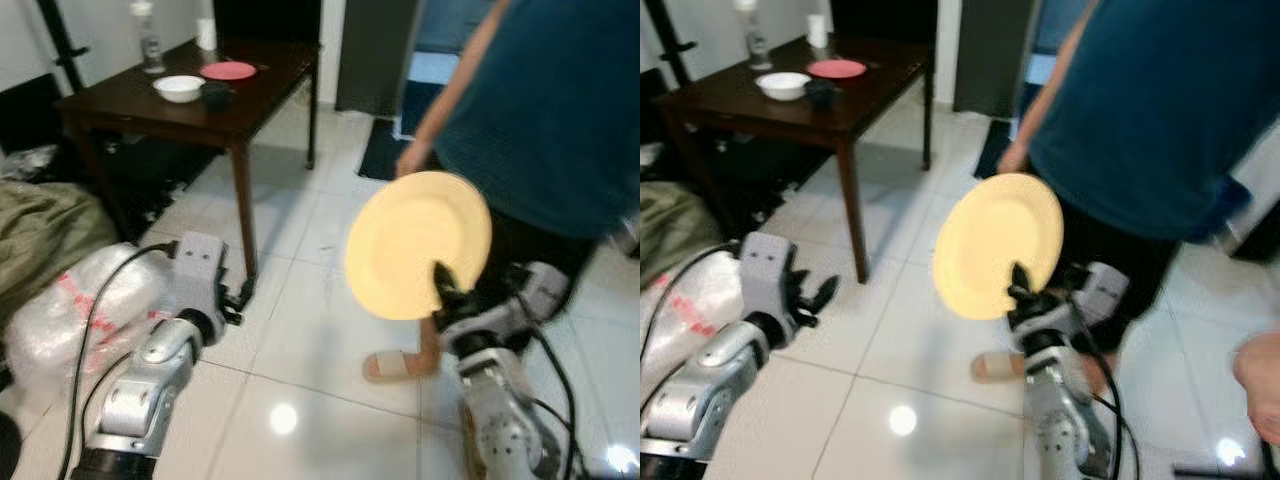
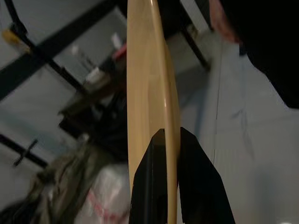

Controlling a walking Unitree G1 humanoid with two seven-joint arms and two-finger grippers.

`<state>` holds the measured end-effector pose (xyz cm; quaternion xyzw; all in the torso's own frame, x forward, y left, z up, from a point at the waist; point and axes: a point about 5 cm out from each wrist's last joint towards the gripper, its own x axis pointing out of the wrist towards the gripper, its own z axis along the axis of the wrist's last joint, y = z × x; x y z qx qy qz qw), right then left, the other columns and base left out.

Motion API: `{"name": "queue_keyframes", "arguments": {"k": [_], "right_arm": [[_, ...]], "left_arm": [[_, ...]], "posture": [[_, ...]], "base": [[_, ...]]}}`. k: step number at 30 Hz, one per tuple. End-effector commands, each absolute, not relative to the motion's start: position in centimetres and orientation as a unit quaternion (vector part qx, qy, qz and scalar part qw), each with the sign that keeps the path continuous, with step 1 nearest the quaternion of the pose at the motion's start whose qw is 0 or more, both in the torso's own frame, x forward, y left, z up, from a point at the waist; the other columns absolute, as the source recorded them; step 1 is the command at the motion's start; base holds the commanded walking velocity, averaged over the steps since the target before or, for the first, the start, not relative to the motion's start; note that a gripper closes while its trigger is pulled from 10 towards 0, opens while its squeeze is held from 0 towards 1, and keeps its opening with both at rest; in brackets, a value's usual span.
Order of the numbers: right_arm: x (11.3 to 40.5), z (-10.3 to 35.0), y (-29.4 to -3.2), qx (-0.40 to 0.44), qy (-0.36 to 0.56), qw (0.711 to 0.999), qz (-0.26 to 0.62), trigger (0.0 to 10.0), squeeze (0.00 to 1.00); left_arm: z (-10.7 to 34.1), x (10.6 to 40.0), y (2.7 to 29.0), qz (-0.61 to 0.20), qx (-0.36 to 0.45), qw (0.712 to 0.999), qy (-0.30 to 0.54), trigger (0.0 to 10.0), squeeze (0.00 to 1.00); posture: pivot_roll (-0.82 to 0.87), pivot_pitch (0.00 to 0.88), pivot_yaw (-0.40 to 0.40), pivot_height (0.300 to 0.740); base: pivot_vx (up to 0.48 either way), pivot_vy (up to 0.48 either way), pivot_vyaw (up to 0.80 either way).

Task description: Setting the table

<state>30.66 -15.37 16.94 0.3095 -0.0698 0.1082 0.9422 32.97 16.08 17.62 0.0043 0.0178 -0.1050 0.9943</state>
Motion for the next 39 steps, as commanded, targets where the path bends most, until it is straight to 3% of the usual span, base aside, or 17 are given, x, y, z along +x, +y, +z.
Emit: {"name": "queue_keyframes", "arguments": {"k": [1,3,4,6,16,25,29,39], "right_arm": [[30.3,17.4,-14.5,0.318,-0.07,0.933,0.153,10.0,0.0],[30.0,17.0,-14.0,0.328,-0.055,0.927,0.175,10.0,0.0],[29.4,15.9,-12.7,0.355,-0.019,0.906,0.227,10.0,0.0],[29.0,15.2,-12.0,0.372,0.001,0.892,0.256,10.0,0.0],[28.1,13.9,-11.4,0.424,0.036,0.851,0.308,10.0,0.0],[27.0,12.9,-13.2,0.413,0.046,0.864,0.284,10.0,0.0],[26.2,12.6,-15.6,0.4,0.039,0.878,0.26,10.0,0.0],[26.3,12.3,-16.0,0.411,0.038,0.871,0.266,10.0,0.0]], "left_arm": [[16.6,32.7,17.2,-0.084,0.013,0.996,0.028,10.0,0.0],[16.2,32.7,17.8,-0.073,0.018,0.997,0.031,10.0,0.0],[15.6,32.4,19.0,-0.057,0.024,0.997,0.039,10.0,0.0],[15.4,32.0,19.7,-0.052,0.021,0.997,0.045,10.0,0.0],[15.1,30.2,20.7,-0.046,-0.005,0.998,0.039,10.0,0.0],[14.0,30.4,19.8,-0.033,-0.017,0.998,0.041,10.0,0.0],[13.6,30.6,17.8,-0.059,0.009,0.998,0.015,10.0,0.0],[13.1,30.2,16.0,-0.079,0.047,0.996,-0.008,10.0,0.0]], "posture": [[0.06,0.079,0.04,0.74],[0.07,0.078,0.03,0.74],[0.07,0.081,0.023,0.74],[0.08,0.082,0.017,0.74],[0.1,0.105,-0.013,0.74],[0.05,0.089,-0.011,0.74],[-0.01,0.057,-0.006,0.74],[0.0,0.037,-0.005,0.74]], "base": [[0.0,0.0,-0.77],[0.0,0.0,-0.77],[0.0,0.0,-0.77],[0.0,0.0,-0.77],[0.0,0.0,-0.77],[0.0,0.0,0.0],[0.0,0.0,0.0],[0.376,0.0,0.0]]}}
